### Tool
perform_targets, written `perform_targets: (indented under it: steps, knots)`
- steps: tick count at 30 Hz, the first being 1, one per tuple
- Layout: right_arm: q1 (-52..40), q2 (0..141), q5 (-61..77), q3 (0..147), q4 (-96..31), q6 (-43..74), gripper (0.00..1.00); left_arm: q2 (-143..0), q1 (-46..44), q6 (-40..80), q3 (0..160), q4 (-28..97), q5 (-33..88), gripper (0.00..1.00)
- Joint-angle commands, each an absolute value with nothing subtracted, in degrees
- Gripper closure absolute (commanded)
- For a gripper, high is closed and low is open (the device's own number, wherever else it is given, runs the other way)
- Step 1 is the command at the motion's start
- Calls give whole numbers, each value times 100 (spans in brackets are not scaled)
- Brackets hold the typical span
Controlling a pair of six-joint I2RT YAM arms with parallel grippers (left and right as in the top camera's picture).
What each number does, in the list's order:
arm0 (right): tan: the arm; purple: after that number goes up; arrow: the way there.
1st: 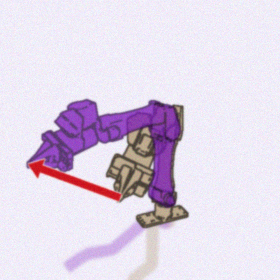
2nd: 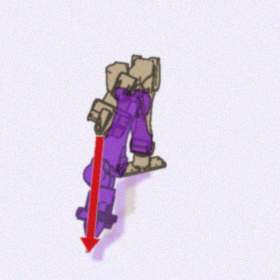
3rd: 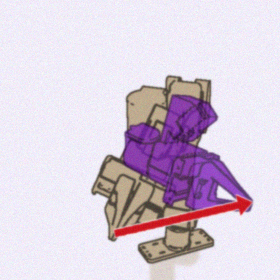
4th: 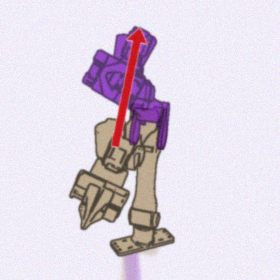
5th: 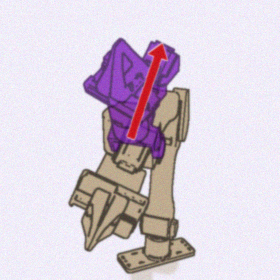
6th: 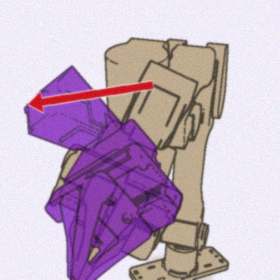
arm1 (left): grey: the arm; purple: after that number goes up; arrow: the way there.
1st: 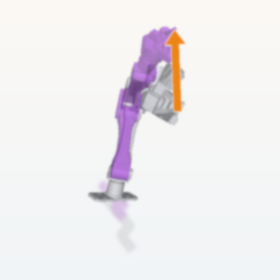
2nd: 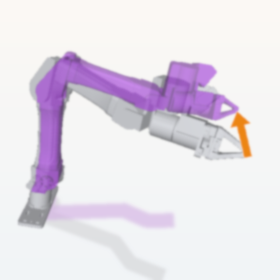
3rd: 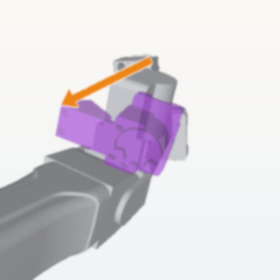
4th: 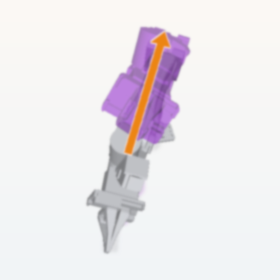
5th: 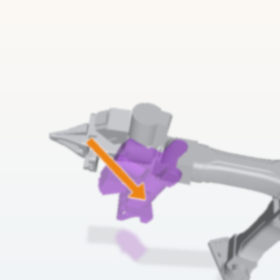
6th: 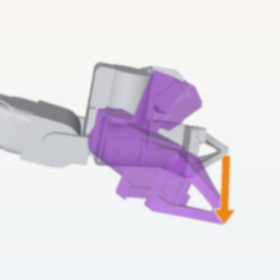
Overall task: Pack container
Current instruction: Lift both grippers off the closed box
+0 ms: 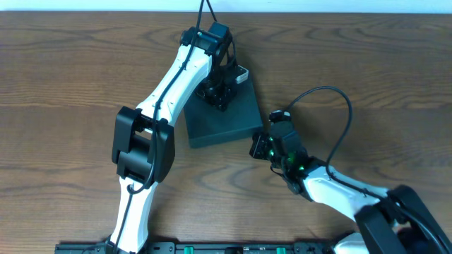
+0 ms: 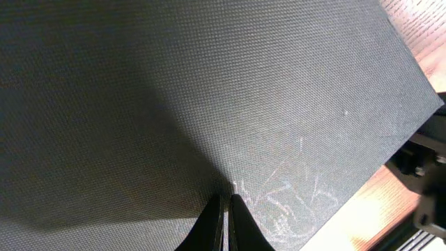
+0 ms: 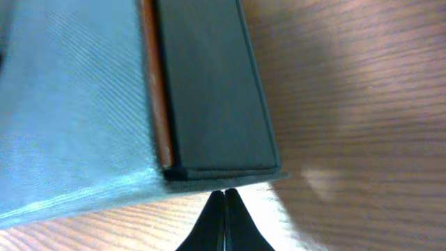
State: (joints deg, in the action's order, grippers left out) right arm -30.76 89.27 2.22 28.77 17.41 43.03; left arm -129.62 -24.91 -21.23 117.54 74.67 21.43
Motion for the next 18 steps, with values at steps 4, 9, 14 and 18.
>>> perform_targets:
  steps: [4, 9, 14, 18]
  knots:
    - [-3070, 9078, 386, 2908, 1933, 4431, 98, -13155, -2554, -2112, 11609, 7487, 2259, 94]
    - [-3037, 8971, 631, 2908, 1723, 4434, 98, -13155, -2567, -2093, 11609, 7231, 2630, 94]
    - [-3028, 8945, 714, 2908, 1688, 4436, 99, -13157, -2709, -1929, 11609, 6777, 2856, 94]
    - [-3028, 8945, 803, 2908, 1688, 4438, 98, -13211, -2847, -1769, 11598, 6602, 2853, 94]
